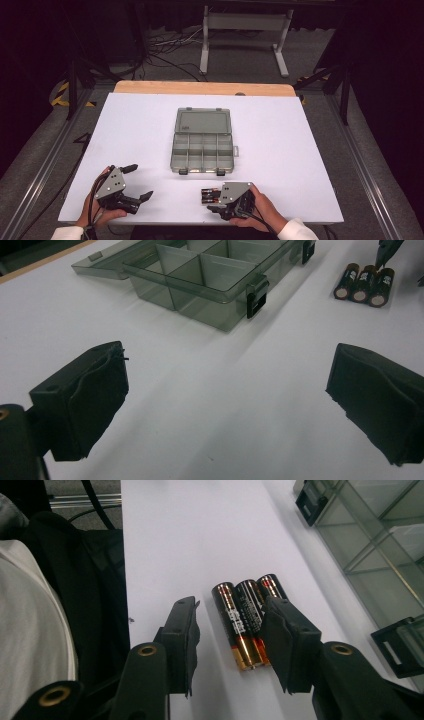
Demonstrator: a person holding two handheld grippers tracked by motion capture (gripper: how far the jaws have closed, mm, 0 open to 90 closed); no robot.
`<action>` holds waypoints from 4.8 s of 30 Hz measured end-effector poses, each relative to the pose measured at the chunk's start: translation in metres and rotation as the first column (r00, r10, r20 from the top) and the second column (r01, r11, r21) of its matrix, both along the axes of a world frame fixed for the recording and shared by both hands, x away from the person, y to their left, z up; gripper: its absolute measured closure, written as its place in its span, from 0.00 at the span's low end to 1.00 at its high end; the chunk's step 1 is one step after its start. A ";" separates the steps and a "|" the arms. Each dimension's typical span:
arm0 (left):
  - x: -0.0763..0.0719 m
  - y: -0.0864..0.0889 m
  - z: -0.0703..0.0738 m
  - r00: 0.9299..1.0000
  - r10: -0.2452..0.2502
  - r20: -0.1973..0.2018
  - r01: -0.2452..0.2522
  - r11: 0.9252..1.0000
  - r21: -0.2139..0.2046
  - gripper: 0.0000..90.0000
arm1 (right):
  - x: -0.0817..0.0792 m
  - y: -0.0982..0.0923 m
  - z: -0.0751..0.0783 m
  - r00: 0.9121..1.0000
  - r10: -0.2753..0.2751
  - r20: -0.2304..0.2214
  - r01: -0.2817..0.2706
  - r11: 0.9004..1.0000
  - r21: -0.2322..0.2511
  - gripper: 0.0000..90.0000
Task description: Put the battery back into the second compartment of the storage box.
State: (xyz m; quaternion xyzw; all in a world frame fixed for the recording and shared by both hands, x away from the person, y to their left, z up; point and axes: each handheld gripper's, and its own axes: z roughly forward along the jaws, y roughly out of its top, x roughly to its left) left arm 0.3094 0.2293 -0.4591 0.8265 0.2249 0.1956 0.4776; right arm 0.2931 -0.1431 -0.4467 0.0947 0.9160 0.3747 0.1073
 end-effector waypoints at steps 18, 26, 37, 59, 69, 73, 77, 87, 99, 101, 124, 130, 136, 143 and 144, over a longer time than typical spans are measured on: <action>0.000 -0.001 -0.001 1.000 -0.007 -0.006 0.007 1.000 0.008 0.04 | 0.011 0.011 -0.004 0.992 0.025 -0.121 -0.033 0.997 -0.066 0.80; 0.001 -0.002 -0.001 1.000 -0.010 -0.007 0.011 1.000 0.019 0.05 | 0.011 0.020 0.002 0.991 0.038 -0.129 -0.056 0.989 -0.136 0.86; 0.000 -0.001 0.000 1.000 -0.015 -0.008 0.015 1.000 0.002 0.05 | 0.012 0.017 0.007 0.995 0.030 -0.099 -0.042 0.992 -0.117 0.86; 0.000 0.000 0.000 1.000 -0.011 -0.008 0.011 1.000 0.003 0.05 | 0.015 0.009 0.016 0.999 -0.003 -0.054 0.000 0.998 -0.065 0.86; 0.000 0.000 0.001 1.000 -0.007 -0.004 0.007 1.000 0.001 0.05 | 0.018 0.005 0.023 0.999 -0.032 -0.031 0.031 0.999 -0.026 0.86; 0.000 0.000 0.001 1.000 -0.005 -0.004 0.005 1.000 0.000 0.05 | 0.020 0.005 0.026 0.999 -0.041 -0.022 0.041 0.999 -0.011 0.86; 0.000 0.000 0.000 1.000 -0.005 -0.004 0.005 1.000 0.001 0.05 | 0.024 0.004 0.030 0.999 -0.050 -0.015 0.050 0.999 0.006 0.86; 0.000 0.000 0.001 1.000 -0.002 -0.002 0.002 1.000 -0.003 0.05 | 0.035 0.004 0.041 0.997 -0.082 0.014 0.082 0.996 0.041 0.86; 0.001 0.001 0.001 1.000 0.003 -0.004 -0.003 1.000 -0.006 0.05 | 0.051 0.007 0.049 0.993 -0.111 0.027 0.109 0.991 0.073 0.87; 0.001 0.002 0.001 1.000 0.006 -0.003 -0.006 1.000 -0.007 0.05 | 0.057 0.010 0.051 0.992 -0.119 0.029 0.116 0.990 0.080 0.86; 0.001 0.004 0.001 1.000 0.012 0.000 -0.012 1.000 -0.016 0.05 | 0.108 0.023 0.066 0.973 -0.227 0.032 0.223 0.969 0.102 0.86; 0.001 0.004 0.002 1.000 0.012 0.004 -0.012 1.000 -0.016 0.05 | 0.115 0.029 0.069 0.971 -0.237 0.035 0.233 0.968 0.098 0.86; 0.001 0.003 0.002 1.000 0.010 0.002 -0.010 1.000 -0.018 0.05 | 0.123 0.037 0.068 0.968 -0.250 0.027 0.247 0.966 0.078 0.86; 0.000 0.004 0.002 1.000 0.011 0.005 -0.010 1.000 -0.020 0.05 | 0.131 0.047 0.067 0.966 -0.258 0.025 0.256 0.965 0.054 0.86; 0.000 0.004 0.002 1.000 0.011 0.005 -0.010 1.000 -0.020 0.05 | 0.131 0.047 0.067 0.966 -0.258 0.025 0.256 0.965 0.054 0.86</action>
